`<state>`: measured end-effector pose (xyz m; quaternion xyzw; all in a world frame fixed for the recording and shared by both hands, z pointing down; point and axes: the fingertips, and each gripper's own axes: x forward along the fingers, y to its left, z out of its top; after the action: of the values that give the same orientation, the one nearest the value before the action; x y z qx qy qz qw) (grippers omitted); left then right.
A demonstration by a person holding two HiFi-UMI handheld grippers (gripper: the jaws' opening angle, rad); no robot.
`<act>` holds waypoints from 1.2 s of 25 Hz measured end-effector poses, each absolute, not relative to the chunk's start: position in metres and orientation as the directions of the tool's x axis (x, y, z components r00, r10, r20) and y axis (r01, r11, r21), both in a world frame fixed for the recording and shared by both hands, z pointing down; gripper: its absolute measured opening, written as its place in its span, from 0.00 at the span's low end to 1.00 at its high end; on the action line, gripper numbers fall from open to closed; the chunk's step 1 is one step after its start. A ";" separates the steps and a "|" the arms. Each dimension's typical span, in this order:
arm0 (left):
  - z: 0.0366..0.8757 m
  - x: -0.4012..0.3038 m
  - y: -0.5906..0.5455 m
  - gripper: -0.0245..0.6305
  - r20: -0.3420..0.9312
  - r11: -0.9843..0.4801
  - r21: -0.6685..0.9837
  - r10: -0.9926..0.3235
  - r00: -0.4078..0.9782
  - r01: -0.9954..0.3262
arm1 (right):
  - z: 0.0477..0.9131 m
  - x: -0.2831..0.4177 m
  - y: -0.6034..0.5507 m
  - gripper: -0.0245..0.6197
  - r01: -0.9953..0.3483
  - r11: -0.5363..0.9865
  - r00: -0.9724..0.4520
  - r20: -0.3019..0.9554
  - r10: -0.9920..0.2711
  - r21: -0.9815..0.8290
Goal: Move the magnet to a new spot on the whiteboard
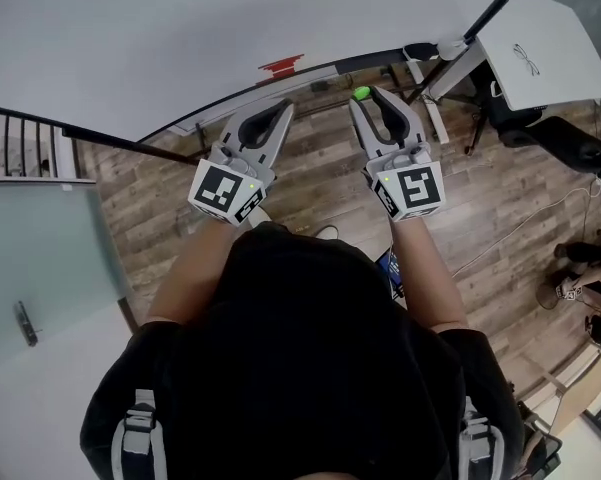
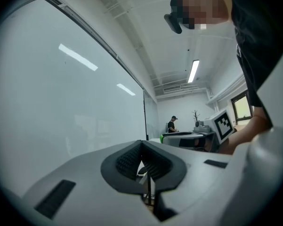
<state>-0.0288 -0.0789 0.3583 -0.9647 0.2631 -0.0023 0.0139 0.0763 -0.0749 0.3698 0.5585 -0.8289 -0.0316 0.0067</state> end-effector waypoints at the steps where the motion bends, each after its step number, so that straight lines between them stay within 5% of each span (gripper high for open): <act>1: 0.360 -0.020 -0.081 0.04 -0.005 -0.861 -0.043 -0.507 0.862 -0.507 | 0.375 0.086 -0.079 0.22 -0.930 0.361 -0.363 -0.022 -0.932 0.071; 11: 0.413 0.043 -0.145 0.04 0.017 -0.859 -0.075 -0.508 0.861 -0.506 | 0.430 0.164 -0.147 0.22 -0.971 0.233 -0.234 -0.035 -0.972 0.047; 30: 0.520 0.090 -0.286 0.04 0.066 -0.865 0.067 -0.494 0.867 -0.497 | 0.550 0.165 -0.313 0.22 -0.975 0.220 -0.220 0.137 -0.966 -0.014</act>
<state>0.0899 -0.2860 0.5204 -0.9654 0.2567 -0.0232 -0.0410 0.1647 -0.3131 0.5497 0.6224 -0.7796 0.0485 0.0494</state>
